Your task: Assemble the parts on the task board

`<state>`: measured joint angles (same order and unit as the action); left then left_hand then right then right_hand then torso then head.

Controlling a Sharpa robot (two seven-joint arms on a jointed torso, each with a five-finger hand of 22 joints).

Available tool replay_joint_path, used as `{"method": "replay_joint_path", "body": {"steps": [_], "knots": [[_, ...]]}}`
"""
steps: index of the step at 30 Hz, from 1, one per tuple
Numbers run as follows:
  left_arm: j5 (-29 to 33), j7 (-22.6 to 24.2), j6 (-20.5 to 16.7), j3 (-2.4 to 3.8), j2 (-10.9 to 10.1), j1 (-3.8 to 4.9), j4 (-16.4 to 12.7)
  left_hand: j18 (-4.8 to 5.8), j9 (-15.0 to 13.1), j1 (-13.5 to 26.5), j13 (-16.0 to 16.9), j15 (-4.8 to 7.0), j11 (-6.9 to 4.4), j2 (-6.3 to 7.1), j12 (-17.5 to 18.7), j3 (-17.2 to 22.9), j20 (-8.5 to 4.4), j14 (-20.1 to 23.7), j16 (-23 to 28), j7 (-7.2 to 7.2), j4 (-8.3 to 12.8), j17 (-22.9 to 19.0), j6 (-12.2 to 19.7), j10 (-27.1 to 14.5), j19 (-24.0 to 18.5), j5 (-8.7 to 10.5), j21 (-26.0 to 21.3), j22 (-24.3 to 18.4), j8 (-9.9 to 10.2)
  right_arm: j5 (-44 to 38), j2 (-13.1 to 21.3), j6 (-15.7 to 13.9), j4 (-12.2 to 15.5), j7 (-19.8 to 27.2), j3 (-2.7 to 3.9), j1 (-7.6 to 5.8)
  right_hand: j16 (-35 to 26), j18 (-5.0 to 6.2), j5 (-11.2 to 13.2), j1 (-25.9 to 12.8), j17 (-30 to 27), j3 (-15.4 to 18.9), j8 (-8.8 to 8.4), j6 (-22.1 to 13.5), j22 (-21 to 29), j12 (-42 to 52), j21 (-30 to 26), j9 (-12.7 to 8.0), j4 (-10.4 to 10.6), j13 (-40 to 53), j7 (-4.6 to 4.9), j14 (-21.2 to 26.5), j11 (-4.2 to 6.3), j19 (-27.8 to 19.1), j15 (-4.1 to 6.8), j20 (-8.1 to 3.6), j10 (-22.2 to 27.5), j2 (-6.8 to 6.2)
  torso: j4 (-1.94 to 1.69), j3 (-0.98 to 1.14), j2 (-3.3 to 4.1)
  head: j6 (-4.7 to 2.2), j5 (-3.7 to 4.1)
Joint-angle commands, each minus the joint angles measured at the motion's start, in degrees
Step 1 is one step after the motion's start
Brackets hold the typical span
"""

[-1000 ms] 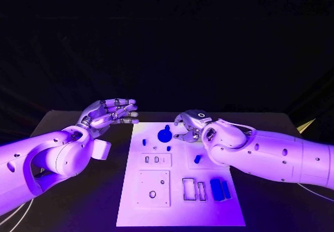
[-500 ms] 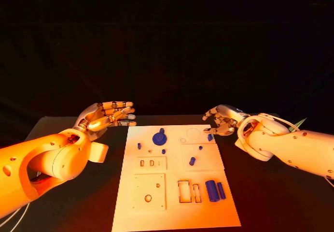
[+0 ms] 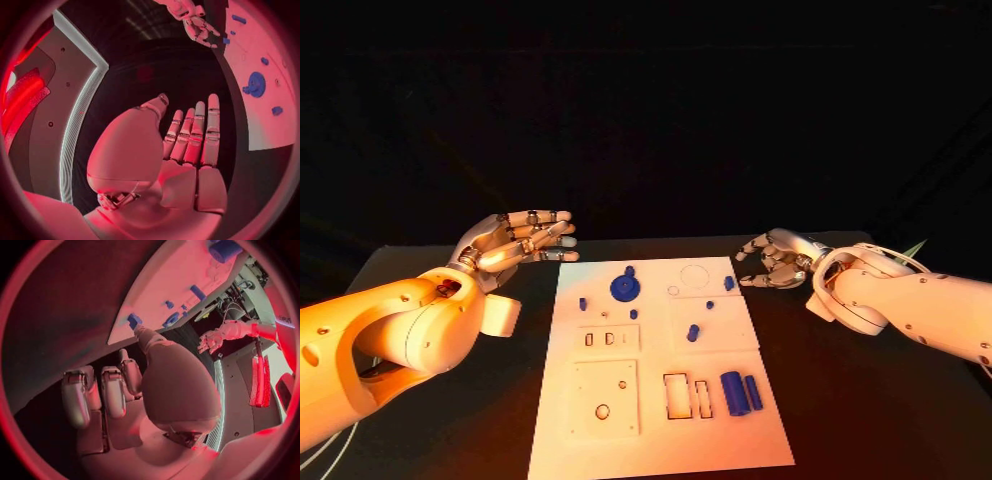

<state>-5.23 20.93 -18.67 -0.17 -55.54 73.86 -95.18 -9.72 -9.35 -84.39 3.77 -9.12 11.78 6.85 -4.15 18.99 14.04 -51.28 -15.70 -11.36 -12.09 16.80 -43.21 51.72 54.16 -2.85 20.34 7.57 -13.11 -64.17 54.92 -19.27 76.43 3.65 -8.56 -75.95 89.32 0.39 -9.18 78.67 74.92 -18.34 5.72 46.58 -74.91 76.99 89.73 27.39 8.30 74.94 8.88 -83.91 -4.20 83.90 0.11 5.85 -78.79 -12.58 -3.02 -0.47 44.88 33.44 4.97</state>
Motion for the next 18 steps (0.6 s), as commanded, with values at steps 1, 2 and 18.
{"method": "replay_joint_path", "body": {"steps": [1, 2, 18], "knots": [[0.2, 0.3, 0.9, 0.04, 0.1, 0.04, 0.0, -0.53, 0.1, 0.3, 0.0, -0.05, 0.52, -0.38, 0.4, 0.1, -0.04, 0.4, -0.1, -4.07, 0.2, 0.1, 0.4, 0.0, -0.1, -0.2, 0.4, 0.1, 0.3, -0.1, -0.3, 1.7, -0.3, 3.0, -0.01, 0.41, 0.2, -0.39, 0.3, 0.8, 13.9, 0.2, -0.09, 0.4, -15.1, 0.2, 0.3, 0.2, -0.2, 2.5, -0.3, -5.8, 0.34, 6.1, 0.11, 0.03, -0.1, 0.29, -0.14, -0.16, -0.02, 0.42, -0.03], [0.2, 0.3, 0.9, 0.04, 0.1, 0.04, 0.0, -0.53, 0.1, 0.3, 0.0, -0.05, 0.52, -0.43, 0.4, 0.1, -0.04, 0.4, -0.1, -4.08, 0.2, 0.1, 0.4, 0.0, -0.1, -0.21, 0.4, 0.1, 0.3, -0.2, -0.4, 1.6, -0.3, 3.1, -0.01, 0.53, 0.2, -0.39, 0.3, 0.8, 13.9, 0.2, -0.09, 0.4, -15.1, 0.2, 0.3, 0.2, -0.2, 2.5, -0.3, -5.8, 0.34, 6.1, 0.11, 0.03, -0.1, 0.29, -0.11, -0.18, -0.02, 0.43, -0.05], [0.2, 0.2, 0.8, 0.04, 0.0, 0.04, 0.3, -0.53, 0.1, 0.3, 0.0, -0.05, 0.52, -0.43, 0.4, 0.1, -0.04, 0.4, -0.1, -4.08, 0.2, 0.1, 0.4, 0.0, -0.1, -0.21, 0.4, 0.1, 0.3, -1.0, -1.5, 2.0, -0.8, 3.2, -0.02, 1.48, 0.3, -0.39, -0.8, 1.8, 14.2, -2.5, 0.83, 4.1, -15.1, 1.4, 0.3, 0.6, -1.0, 3.7, -1.25, -5.9, 1.21, 6.1, 1.11, -0.9, -1.4, 0.85, 0.0, -0.24, -0.11, 1.24, -0.25]]}}
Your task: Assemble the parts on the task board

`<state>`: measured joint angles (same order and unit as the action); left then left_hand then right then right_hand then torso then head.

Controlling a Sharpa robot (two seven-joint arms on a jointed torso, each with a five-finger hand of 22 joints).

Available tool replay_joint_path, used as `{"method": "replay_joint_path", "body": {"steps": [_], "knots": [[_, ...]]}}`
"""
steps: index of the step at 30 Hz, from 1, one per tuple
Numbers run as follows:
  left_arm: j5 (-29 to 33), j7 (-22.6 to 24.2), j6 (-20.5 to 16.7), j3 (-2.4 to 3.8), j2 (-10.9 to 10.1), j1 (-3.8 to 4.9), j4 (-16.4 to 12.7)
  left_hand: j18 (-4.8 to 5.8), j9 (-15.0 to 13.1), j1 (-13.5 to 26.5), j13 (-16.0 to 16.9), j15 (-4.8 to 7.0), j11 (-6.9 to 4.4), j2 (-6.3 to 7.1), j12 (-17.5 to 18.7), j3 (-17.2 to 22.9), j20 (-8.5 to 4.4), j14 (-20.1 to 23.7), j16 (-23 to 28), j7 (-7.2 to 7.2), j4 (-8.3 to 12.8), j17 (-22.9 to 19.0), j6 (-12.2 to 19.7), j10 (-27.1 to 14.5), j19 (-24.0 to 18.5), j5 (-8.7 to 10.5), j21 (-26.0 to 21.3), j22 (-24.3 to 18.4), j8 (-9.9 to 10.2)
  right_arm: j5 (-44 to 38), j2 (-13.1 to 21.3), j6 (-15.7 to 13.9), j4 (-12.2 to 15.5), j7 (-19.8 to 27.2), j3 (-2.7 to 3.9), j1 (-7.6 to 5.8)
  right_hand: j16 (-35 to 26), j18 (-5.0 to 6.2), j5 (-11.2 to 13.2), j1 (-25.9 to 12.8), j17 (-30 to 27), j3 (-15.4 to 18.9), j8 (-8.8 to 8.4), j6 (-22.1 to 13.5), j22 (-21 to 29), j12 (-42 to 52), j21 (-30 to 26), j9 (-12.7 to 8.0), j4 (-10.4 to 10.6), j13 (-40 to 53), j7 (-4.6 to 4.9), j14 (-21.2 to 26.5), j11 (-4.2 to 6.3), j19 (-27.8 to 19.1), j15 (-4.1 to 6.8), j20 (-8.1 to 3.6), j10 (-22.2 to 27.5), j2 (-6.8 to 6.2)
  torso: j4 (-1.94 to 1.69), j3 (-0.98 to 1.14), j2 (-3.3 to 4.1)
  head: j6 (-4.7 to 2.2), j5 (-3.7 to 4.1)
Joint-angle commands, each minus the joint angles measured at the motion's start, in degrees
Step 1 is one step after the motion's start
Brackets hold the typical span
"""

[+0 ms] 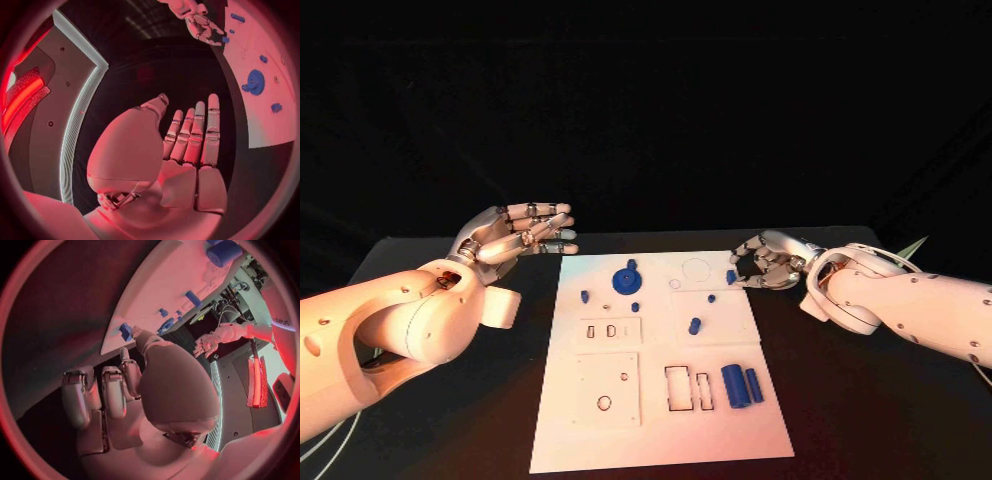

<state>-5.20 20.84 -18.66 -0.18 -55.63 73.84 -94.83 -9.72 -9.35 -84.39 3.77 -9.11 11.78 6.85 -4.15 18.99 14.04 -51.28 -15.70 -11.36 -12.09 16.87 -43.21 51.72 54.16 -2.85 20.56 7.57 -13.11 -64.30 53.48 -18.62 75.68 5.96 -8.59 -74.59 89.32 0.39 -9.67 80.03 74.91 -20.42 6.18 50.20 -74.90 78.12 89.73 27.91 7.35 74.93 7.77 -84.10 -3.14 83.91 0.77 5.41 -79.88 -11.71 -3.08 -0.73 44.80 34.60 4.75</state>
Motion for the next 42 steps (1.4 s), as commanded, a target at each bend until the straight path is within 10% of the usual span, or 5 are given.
{"method": "replay_joint_path", "body": {"steps": [1, 42], "knots": [[0.2, 0.3, 0.8, 0.04, 0.0, 0.05, 0.0, -0.54, 0.1, 0.3, 0.0, -0.05, 0.52, -0.43, 0.4, 0.1, -0.04, 0.4, -0.1, -4.09, 0.2, 0.1, 0.4, 0.0, -0.1, -0.21, 0.2, 0.1, 0.3, -0.9, -0.1, 1.4, 0.0, 0.9, 0.0, 0.17, 0.3, -0.39, -0.4, 0.5, 14.2, -0.5, 0.39, 0.6, -15.1, 0.3, 0.3, 0.1, 0.0, 3.8, -0.15, -5.7, 0.15, 6.1, 0.47, -0.48, -0.4, -0.04, 0.06, 0.01, -0.02, 0.08, -0.03], [0.2, 0.2, 0.9, 0.04, 0.0, 0.06, 0.1, -0.54, 0.1, 0.3, 0.0, -0.05, 0.52, -0.43, 0.4, 0.1, -0.04, 0.4, -0.1, -4.09, 0.2, 0.1, 0.4, 0.0, -0.1, -0.21, 0.2, 0.1, 0.3, -2.3, -2.4, 1.0, -1.8, -1.3, -0.16, 0.71, 0.4, -0.39, -1.0, -1.1, 14.5, -4.8, 1.09, 4.9, -15.1, 1.1, 0.3, -0.1, 0.1, 4.7, -0.66, -5.8, 0.62, 6.1, 0.96, -1.0, -1.4, 0.83, 0.08, 0.04, -0.09, 0.46, -0.41]]}}
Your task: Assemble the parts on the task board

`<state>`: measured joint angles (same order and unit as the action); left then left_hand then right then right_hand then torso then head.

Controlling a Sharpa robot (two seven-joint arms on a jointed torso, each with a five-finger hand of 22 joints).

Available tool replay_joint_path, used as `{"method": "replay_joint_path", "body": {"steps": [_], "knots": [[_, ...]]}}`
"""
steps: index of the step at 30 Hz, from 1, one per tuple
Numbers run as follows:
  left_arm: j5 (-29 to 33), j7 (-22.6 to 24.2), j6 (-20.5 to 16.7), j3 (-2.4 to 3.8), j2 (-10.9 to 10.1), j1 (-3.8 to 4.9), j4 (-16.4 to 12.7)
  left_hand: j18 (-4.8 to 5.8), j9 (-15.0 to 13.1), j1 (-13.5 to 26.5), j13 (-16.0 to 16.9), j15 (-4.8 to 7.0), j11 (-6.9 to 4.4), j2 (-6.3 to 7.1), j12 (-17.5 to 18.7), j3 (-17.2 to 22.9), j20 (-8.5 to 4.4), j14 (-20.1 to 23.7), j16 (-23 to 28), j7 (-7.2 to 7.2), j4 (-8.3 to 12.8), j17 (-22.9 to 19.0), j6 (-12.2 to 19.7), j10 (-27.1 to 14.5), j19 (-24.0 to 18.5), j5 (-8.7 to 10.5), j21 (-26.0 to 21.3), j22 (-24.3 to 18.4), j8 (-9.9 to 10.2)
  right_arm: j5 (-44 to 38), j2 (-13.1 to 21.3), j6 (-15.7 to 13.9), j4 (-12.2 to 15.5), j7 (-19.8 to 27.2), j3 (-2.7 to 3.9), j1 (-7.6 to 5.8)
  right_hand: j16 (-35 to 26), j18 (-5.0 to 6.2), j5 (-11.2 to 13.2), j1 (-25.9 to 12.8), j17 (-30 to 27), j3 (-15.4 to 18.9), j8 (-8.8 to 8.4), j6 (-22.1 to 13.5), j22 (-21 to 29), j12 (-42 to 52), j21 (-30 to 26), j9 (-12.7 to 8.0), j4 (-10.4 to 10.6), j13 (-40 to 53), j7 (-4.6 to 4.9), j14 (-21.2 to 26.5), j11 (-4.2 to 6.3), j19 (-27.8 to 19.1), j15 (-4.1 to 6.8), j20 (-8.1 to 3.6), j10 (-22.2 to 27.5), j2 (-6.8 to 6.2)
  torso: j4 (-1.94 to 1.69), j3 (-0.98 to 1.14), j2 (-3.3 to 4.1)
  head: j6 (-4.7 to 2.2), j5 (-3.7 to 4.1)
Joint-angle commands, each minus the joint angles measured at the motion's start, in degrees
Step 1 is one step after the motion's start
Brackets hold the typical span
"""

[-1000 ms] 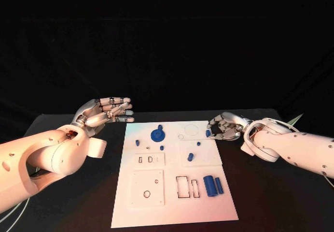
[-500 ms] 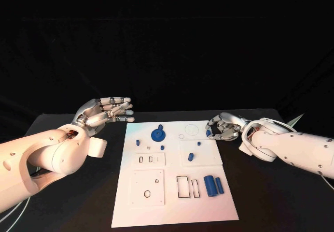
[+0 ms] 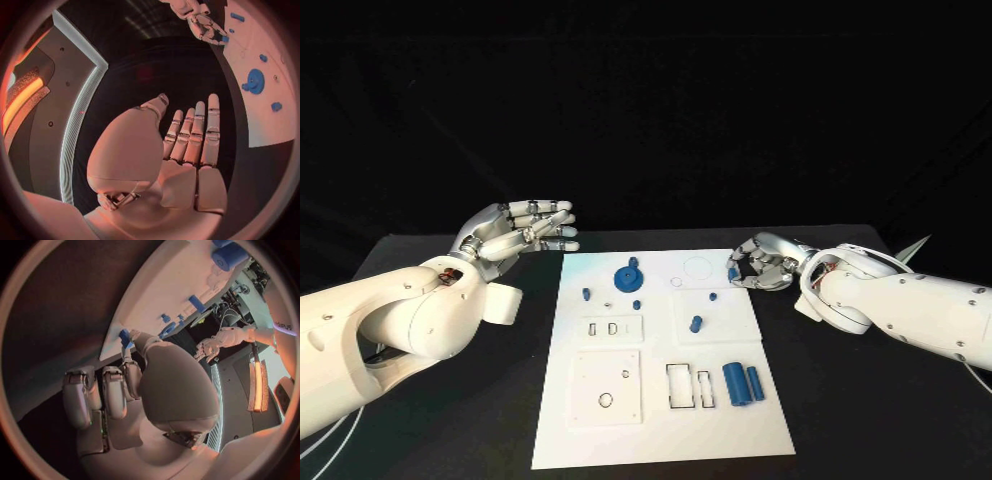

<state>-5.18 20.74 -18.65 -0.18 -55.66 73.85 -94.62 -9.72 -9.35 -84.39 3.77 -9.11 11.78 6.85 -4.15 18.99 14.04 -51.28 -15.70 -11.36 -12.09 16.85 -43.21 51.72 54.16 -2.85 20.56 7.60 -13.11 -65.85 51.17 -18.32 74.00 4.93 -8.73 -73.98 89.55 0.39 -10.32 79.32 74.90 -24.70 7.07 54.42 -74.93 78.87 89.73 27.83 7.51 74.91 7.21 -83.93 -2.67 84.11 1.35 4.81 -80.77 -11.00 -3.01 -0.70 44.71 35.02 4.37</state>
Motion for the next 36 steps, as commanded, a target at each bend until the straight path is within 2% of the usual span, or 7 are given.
{"method": "replay_joint_path", "body": {"steps": [1, 14, 24, 30, 36], "knots": [[0.2, 0.3, 0.9, 0.04, 0.1, 0.05, -0.1, -0.53, 0.1, 0.3, 0.0, -0.05, 0.52, -0.43, 0.4, 0.1, -0.04, 0.4, -0.1, -4.09, 0.2, 0.1, 0.4, 0.0, -0.1, -0.21, 0.2, 0.1, 0.3, -0.8, -0.1, 0.7, -0.1, -0.3, -0.02, 0.12, 0.2, -0.39, -0.4, -0.4, 14.5, -0.7, 0.26, 0.8, -15.1, 0.4, 0.3, 0.0, 0.0, 4.7, -0.14, -5.9, 0.18, 5.9, 0.41, -0.41, -0.5, 0.15, 0.01, 0.01, 0.0, 0.03, -0.03], [0.2, 0.2, 0.9, 0.04, 0.0, 0.05, -0.1, -0.53, 0.1, 0.3, 0.0, -0.05, 0.52, -0.43, 0.4, 0.1, -0.04, 0.4, -0.1, -4.09, 0.2, 0.1, 0.4, 0.0, -0.1, -0.21, 0.2, 0.1, 0.3, -1.0, -0.3, 0.6, -0.2, -0.4, -0.02, 0.26, 0.2, -0.39, -0.3, -0.8, 14.6, -1.1, 0.53, 1.5, -15.1, 0.5, 0.3, 0.1, 0.0, 4.8, -0.31, -5.9, 0.32, 5.9, 0.54, -0.51, -0.6, 0.29, 0.01, 0.02, 0.0, 0.12, -0.01], [0.2, 0.1, 1.1, 0.04, 0.0, 0.05, 0.0, -0.53, 0.1, 0.3, 0.0, -0.05, 0.52, -0.43, 0.4, 0.1, -0.04, 0.4, -0.1, -4.09, 0.2, 0.1, 0.4, 0.0, -0.1, -0.21, 0.2, 0.1, 0.3, -0.4, -0.3, -3.6, 0.4, 0.1, -0.02, 0.28, 0.3, -0.39, -0.8, -1.6, 14.8, -2.4, 2.21, 4.1, -15.1, 1.0, 0.3, 0.8, -0.1, 5.4, -1.12, -6.0, 1.03, 5.9, 1.03, -0.95, -1.2, 1.65, -0.01, 0.03, -0.02, 0.1, -0.09], [0.2, 0.1, 1.1, 0.03, -0.1, 0.05, 0.0, -0.53, 0.1, 0.3, 0.0, -0.05, 0.52, -0.43, 0.4, 0.1, -0.04, 0.4, -0.1, -4.09, 0.2, 0.1, 0.4, 0.0, -0.1, -0.21, 0.2, 0.1, 0.3, -0.3, 0.4, -5.2, 1.9, -0.6, 0.0, 0.2, 0.3, -0.39, -1.4, -1.8, 14.8, -2.8, 2.54, 4.3, -15.1, 1.1, 0.3, 1.0, -0.3, 5.6, -1.24, -6.0, 1.18, 5.9, 1.14, -1.08, -1.4, 2.16, -0.02, 0.01, -0.08, 0.05, -0.1], [0.2, 0.1, 1.1, 0.02, -0.1, 0.04, 0.2, -0.53, 0.1, 0.3, 0.0, -0.05, 0.52, -0.43, 0.4, 0.1, -0.04, 0.4, -0.1, -4.09, 0.2, 0.1, 0.4, 0.0, -0.1, -0.21, 0.2, 0.1, 0.3, -0.4, 1.3, -6.5, 5.3, -3.1, 0.11, -0.76, 0.3, -0.39, -1.7, -1.7, 14.7, -3.1, 2.57, 4.1, -15.1, 0.9, 0.3, 1.0, -0.5, 5.3, -1.13, -6.0, 1.17, 5.9, 1.08, -1.1, -1.2, 2.45, 0.12, 0.0, -0.16, 0.03, -0.04]]}}
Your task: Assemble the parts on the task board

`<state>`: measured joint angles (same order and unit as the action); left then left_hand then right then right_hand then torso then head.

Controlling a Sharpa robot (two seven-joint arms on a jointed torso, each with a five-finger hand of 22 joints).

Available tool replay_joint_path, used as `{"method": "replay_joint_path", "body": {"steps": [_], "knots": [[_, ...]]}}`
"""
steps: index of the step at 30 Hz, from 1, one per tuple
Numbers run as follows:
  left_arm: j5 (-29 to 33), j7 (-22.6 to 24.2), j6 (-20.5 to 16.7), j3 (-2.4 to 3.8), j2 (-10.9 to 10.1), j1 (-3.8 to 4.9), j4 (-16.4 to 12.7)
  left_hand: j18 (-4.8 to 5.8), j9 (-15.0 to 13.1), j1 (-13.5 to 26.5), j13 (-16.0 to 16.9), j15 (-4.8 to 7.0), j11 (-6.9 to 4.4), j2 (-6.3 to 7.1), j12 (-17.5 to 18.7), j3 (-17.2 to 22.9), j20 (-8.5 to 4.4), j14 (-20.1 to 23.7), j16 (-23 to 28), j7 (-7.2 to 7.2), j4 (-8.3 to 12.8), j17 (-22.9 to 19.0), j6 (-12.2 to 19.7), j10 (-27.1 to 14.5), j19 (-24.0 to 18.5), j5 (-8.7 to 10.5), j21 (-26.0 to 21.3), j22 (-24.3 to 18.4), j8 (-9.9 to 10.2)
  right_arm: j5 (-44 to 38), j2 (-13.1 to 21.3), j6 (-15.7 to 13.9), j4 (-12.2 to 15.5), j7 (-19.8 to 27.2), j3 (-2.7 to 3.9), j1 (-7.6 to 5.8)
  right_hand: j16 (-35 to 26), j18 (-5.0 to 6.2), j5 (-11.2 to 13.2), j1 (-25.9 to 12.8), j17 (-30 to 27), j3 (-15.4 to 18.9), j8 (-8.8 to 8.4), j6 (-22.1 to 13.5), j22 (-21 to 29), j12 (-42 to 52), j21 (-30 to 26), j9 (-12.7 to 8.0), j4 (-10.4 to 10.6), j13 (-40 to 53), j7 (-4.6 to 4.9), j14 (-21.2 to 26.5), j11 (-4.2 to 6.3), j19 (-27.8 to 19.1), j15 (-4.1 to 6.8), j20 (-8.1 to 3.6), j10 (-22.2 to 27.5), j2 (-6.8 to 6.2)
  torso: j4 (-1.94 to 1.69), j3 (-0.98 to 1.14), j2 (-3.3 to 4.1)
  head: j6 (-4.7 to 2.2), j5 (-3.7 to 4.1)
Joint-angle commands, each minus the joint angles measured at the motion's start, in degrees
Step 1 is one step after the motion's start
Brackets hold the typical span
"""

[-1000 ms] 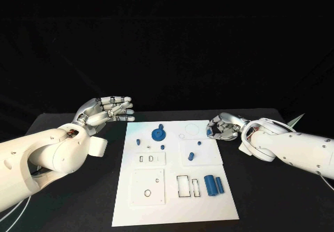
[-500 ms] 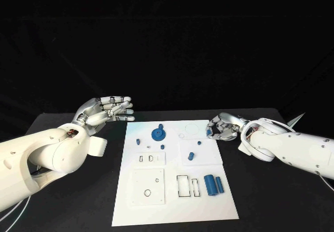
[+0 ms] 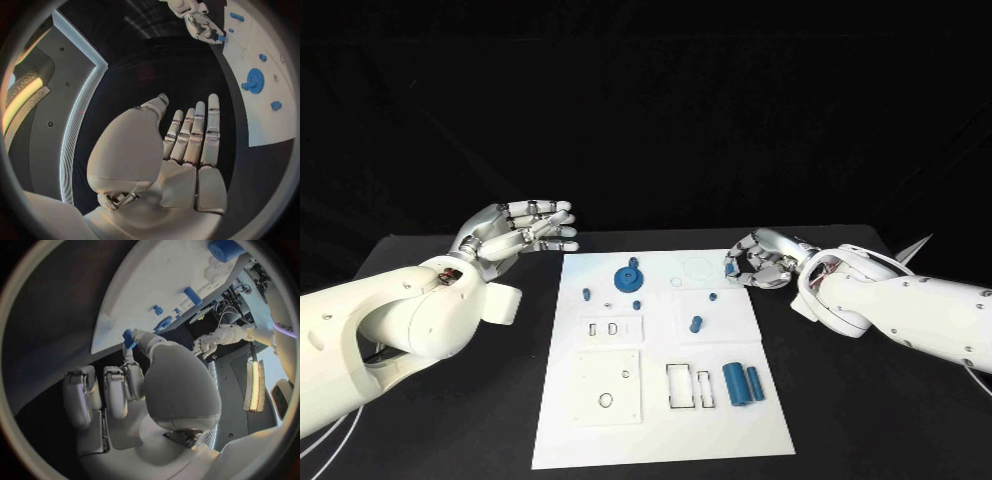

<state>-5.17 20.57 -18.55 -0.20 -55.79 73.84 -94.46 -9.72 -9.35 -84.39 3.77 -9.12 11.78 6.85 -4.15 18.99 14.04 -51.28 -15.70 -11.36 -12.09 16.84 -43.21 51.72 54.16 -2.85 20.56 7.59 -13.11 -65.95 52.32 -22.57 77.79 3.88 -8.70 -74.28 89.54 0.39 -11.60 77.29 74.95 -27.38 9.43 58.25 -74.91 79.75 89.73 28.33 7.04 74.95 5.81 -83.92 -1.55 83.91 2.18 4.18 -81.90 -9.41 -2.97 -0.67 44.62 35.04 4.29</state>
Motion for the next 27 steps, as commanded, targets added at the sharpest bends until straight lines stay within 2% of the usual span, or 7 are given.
{"method": "replay_joint_path", "body": {"steps": [1, 7, 12, 16, 20, 22, 27], "knots": [[0.2, 0.3, 1.0, 0.03, 0.1, 0.05, 0.1, -0.53, 0.1, 0.3, 0.0, -0.05, 0.52, -0.43, 0.4, 0.1, -0.04, 0.4, -0.1, -4.08, 0.2, 0.1, 0.4, 0.0, -0.1, -0.21, 0.2, 0.1, 0.3, -0.5, 0.4, -2.8, 2.9, -3.0, 0.11, -0.84, 0.3, -0.39, -0.6, 0.3, 14.7, -0.7, 0.18, 0.0, -15.1, -0.2, 0.3, 0.5, -0.2, 5.1, 0.42, -6.0, -0.04, 6.1, 0.18, -0.45, 0.0, 0.99, 0.1, -0.04, -0.08, 0.01, 0.04], [0.2, 0.2, 1.1, 0.0, 0.5, 0.05, 0.9, -0.53, 0.1, 0.3, 0.0, -0.05, 0.52, -0.43, 0.4, 0.1, -0.04, 0.4, -0.1, -4.08, 0.2, 0.1, 0.4, 0.0, -0.1, -0.21, 0.2, 0.1, 0.3, -1.7, 0.2, -4.9, 8.9, -7.9, 0.16, -1.91, 0.3, -0.39, -0.9, 0.3, 14.7, -1.1, 0.16, -0.3, -15.1, -0.6, 0.3, 0.6, -0.4, 4.8, 0.71, -6.0, -0.27, 6.1, -0.01, -0.35, 0.3, 1.34, 0.18, -0.05, -0.29, 0.09, -0.34], [0.4, 0.1, 1.2, -0.07, 1.2, 0.04, 1.9, -0.55, 0.0, 0.4, 0.0, -0.06, 0.53, -0.54, 0.4, 0.2, -0.02, 0.5, -0.1, -4.1, 0.4, 0.5, 0.3, 0.0, -0.2, -0.21, 0.4, 0.1, 0.3, -2.9, -2.3, -6.7, 13.0, -12.0, 0.15, -1.95, 0.3, -0.39, -1.0, 0.3, 14.6, -1.3, 0.19, -0.4, -15.1, -0.7, 0.3, 0.6, -0.5, 4.7, 0.84, -6.0, -0.37, 6.1, -0.1, -0.29, 0.4, 1.54, 0.39, -0.02, -0.73, 0.6, -1.01], [0.4, 0.1, 1.3, -0.15, 1.8, 0.02, 2.7, -0.55, 0.0, 0.4, 0.0, -0.06, 0.53, -0.54, 0.4, 0.2, -0.02, 0.5, -0.1, -4.1, 0.4, 0.5, 0.3, 0.0, -0.2, -0.21, 0.4, 0.1, 0.3, -5.1, -4.7, -7.4, 15.4, -15.9, 0.12, -1.36, 0.3, -0.39, -1.0, 0.2, 14.6, -1.3, 0.18, -0.4, -15.1, -0.8, 0.3, 0.6, -0.6, 4.7, 0.89, -6.0, -0.41, 6.1, -0.12, -0.27, 0.4, 1.58, 0.46, -0.08, -1.04, 1.02, -1.56], [0.5, 0.1, 1.4, -0.24, 2.5, 0.0, 3.5, -0.55, 0.0, 0.4, 0.0, -0.06, 0.53, -0.54, 0.4, 0.2, -0.02, 0.5, -0.1, -4.1, 0.4, 0.5, 0.3, 0.0, -0.2, -0.21, 0.4, 0.1, 0.3, -7.7, -7.4, -7.3, 17.1, -20.8, -0.02, -0.5, 0.1, -0.39, -0.8, 0.0, 14.4, -1.5, 0.15, -0.6, -15.1, -1.0, 0.3, 0.7, -0.6, 4.5, 1.06, -5.9, -0.56, 6.1, -0.24, -0.17, 0.6, 1.68, 0.51, -0.27, -1.45, 1.42, -1.84], [0.5, 0.1, 1.4, -0.27, 2.9, 0.0, 3.8, -0.55, 0.0, 0.4, 0.0, -0.06, 0.53, -0.54, 0.4, 0.2, -0.02, 0.5, -0.1, -4.1, 0.4, 0.5, 0.3, 0.0, -0.2, -0.21, 0.4, 0.1, 0.3, -8.7, -8.4, -7.3, 17.7, -22.8, -0.12, -0.01, 0.1, -0.39, -0.7, -0.1, 14.2, -1.5, 0.16, -0.7, -15.1, -1.1, 0.3, 0.7, -0.6, 4.4, 1.09, -5.9, -0.6, 6.1, -0.29, -0.13, 0.6, 1.71, 0.54, -0.38, -1.62, 1.73, -1.88], [0.5, 0.0, 1.5, -0.35, 3.5, -0.01, 4.1, -0.55, 0.0, 0.4, 0.0, -0.05, 0.52, -0.58, 0.3, 0.3, -0.02, 0.5, -0.1, -4.09, 0.4, 0.6, 0.3, 0.0, -0.2, -0.2, 0.4, 0.1, 0.3, -11.6, -11.0, -7.5, 18.3, -26.4, -0.31, 1.6, 0.0, -0.39, -0.5, -0.2, 14.0, -1.6, 0.21, -0.7, -15.1, -1.2, 0.3, 0.7, -0.7, 4.4, 1.14, -5.8, -0.66, 6.1, -0.35, -0.08, 0.6, 1.7, 0.71, -0.41, -1.76, 2.21, -2.21]]}}
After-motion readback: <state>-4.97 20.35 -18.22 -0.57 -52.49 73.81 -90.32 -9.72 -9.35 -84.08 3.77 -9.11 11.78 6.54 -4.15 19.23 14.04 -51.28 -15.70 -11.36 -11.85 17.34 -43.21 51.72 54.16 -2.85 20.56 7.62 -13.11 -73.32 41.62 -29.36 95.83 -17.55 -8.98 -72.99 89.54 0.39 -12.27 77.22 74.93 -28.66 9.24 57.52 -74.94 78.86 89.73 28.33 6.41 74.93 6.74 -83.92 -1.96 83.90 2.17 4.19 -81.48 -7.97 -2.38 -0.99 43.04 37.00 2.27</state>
